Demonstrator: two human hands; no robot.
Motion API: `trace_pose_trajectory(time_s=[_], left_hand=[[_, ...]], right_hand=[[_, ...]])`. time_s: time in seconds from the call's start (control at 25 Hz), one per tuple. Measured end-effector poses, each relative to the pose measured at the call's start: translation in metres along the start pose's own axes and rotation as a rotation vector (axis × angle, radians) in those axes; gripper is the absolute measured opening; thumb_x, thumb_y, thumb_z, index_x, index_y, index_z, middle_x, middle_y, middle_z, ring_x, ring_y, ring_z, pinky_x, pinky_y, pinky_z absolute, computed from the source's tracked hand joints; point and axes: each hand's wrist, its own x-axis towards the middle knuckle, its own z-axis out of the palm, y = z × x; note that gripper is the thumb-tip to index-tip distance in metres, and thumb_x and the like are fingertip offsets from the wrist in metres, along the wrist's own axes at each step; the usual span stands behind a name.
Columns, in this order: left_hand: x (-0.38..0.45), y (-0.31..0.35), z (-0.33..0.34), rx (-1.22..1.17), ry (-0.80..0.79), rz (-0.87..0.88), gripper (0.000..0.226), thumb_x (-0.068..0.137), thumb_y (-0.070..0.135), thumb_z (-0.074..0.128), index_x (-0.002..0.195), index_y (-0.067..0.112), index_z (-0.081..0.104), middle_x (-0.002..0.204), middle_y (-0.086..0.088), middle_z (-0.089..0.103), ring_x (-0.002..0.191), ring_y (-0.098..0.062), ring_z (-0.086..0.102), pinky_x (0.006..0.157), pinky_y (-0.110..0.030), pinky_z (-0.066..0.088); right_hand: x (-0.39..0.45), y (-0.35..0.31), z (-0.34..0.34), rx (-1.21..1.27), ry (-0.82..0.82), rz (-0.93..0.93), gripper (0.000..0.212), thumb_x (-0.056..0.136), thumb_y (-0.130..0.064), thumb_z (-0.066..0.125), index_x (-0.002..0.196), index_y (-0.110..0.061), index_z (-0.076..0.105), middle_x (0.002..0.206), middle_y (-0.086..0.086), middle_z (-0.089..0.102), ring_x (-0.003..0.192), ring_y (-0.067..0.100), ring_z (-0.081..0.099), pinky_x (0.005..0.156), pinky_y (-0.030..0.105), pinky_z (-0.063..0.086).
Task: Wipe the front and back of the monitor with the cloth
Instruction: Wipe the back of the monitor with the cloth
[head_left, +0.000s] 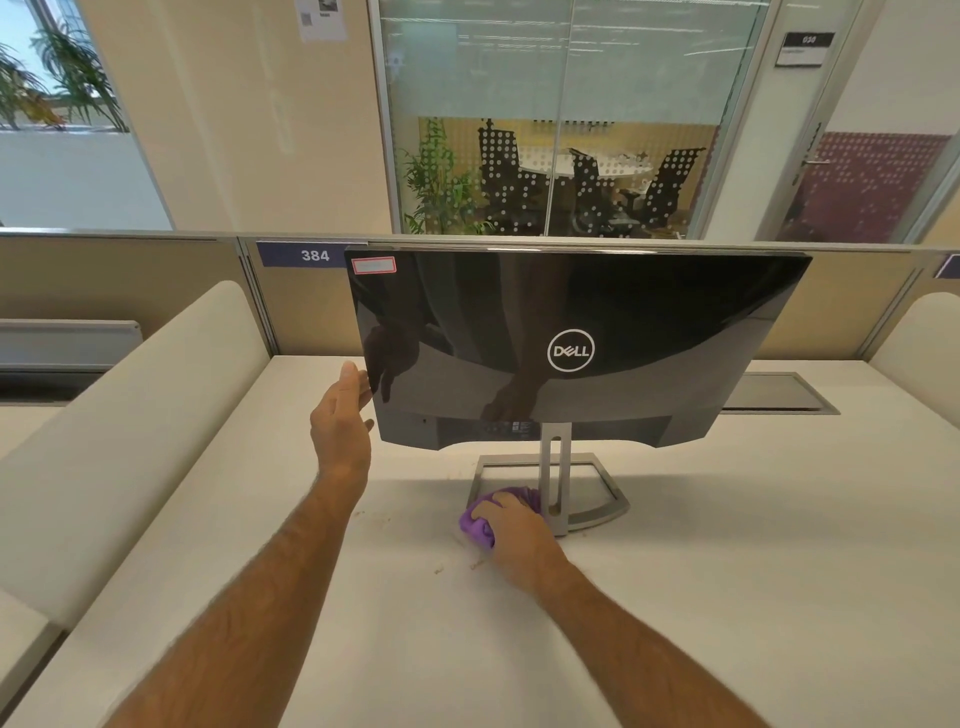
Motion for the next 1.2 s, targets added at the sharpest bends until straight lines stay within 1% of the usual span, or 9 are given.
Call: trace_pose_trajectory(time_s=[0.2, 0.32, 0.4, 0.52, 0.6, 0.68, 0.76, 0.84, 1.2], left_hand=[[0.000, 0.000, 0.001, 0.002, 0.007, 0.008, 0.056, 0.097, 0.059, 0.037, 0.131, 0.022, 0.059, 0.132, 0.003, 0.061, 0.121, -0.020, 0.058, 0.103, -0.045, 0.045], [-0.001, 0.001, 0.001, -0.004, 0.003, 0.007, 0.056, 0.096, 0.060, 0.037, 0.130, 0.022, 0.060, 0.130, 0.004, 0.062, 0.120, -0.019, 0.058, 0.102, -0.046, 0.045], [-0.001, 0.001, 0.000, 0.004, 0.001, 0.009, 0.057, 0.096, 0.061, 0.037, 0.131, 0.021, 0.060, 0.132, 0.003, 0.061, 0.121, -0.019, 0.058, 0.102, -0.046, 0.045], [-0.002, 0.002, 0.000, 0.002, 0.000, 0.005, 0.059, 0.095, 0.062, 0.037, 0.131, 0.021, 0.059, 0.133, 0.003, 0.061, 0.120, -0.019, 0.058, 0.103, -0.046, 0.045], [-0.001, 0.002, 0.001, -0.009, 0.007, -0.006, 0.060, 0.094, 0.063, 0.038, 0.130, 0.021, 0.060, 0.133, 0.003, 0.062, 0.119, -0.019, 0.058, 0.103, -0.046, 0.045], [-0.002, 0.002, 0.001, -0.018, 0.008, -0.009, 0.061, 0.094, 0.064, 0.038, 0.131, 0.021, 0.059, 0.133, 0.002, 0.062, 0.119, -0.019, 0.059, 0.103, -0.046, 0.045], [-0.002, 0.002, 0.001, -0.020, 0.010, -0.010, 0.062, 0.093, 0.064, 0.038, 0.131, 0.021, 0.059, 0.133, 0.002, 0.061, 0.120, -0.020, 0.058, 0.103, -0.047, 0.045], [-0.003, 0.002, 0.001, -0.024, 0.007, -0.008, 0.063, 0.092, 0.065, 0.039, 0.131, 0.021, 0.059, 0.134, 0.002, 0.061, 0.120, -0.020, 0.058, 0.103, -0.047, 0.045], [-0.004, 0.003, 0.001, -0.021, -0.002, -0.001, 0.065, 0.091, 0.066, 0.039, 0.132, 0.020, 0.058, 0.135, 0.002, 0.061, 0.121, -0.021, 0.057, 0.105, -0.048, 0.044]], right_hand=[[-0.036, 0.010, -0.013, 0.297, 0.035, -0.079, 0.049, 0.091, -0.008, 0.065, 0.137, -0.018, 0.053, 0.137, 0.008, 0.056, 0.122, 0.022, 0.053, 0.102, 0.024, 0.041], [-0.080, 0.029, -0.005, -0.059, 0.247, -0.355, 0.062, 0.078, -0.026, 0.080, 0.135, -0.029, 0.057, 0.142, 0.000, 0.054, 0.130, 0.021, 0.051, 0.106, 0.030, 0.042], [-0.105, 0.041, 0.004, -0.320, 0.177, -0.425, 0.066, 0.059, -0.044, 0.090, 0.120, -0.039, 0.067, 0.129, -0.008, 0.064, 0.120, 0.017, 0.060, 0.099, 0.033, 0.051], [-0.112, 0.069, 0.013, -0.230, 0.011, -0.497, 0.064, 0.081, -0.031, 0.069, 0.140, -0.043, 0.048, 0.152, -0.018, 0.038, 0.146, 0.004, 0.021, 0.122, 0.040, 0.014], [-0.113, 0.082, 0.010, 0.174, -0.042, -0.380, 0.070, 0.076, -0.019, 0.053, 0.142, -0.043, 0.043, 0.154, -0.025, 0.029, 0.147, -0.004, 0.008, 0.122, 0.027, 0.002], [-0.113, 0.088, 0.008, 0.467, 0.249, -0.186, 0.055, 0.076, -0.024, 0.058, 0.128, -0.038, 0.058, 0.136, -0.022, 0.052, 0.133, -0.001, 0.040, 0.110, 0.017, 0.032], [-0.113, 0.089, 0.003, 0.414, 0.463, 0.048, 0.032, 0.080, -0.036, 0.070, 0.112, -0.027, 0.068, 0.104, -0.018, 0.063, 0.098, 0.002, 0.058, 0.078, 0.005, 0.039], [-0.111, 0.089, 0.002, 0.298, 0.366, 0.207, 0.030, 0.082, -0.044, 0.071, 0.105, -0.025, 0.068, 0.091, -0.016, 0.060, 0.080, 0.003, 0.055, 0.062, 0.005, 0.034], [-0.115, 0.076, -0.003, 0.233, 0.337, 0.360, 0.019, 0.081, -0.041, 0.074, 0.070, -0.028, 0.066, 0.069, -0.011, 0.060, 0.064, 0.005, 0.055, 0.054, 0.013, 0.034]])
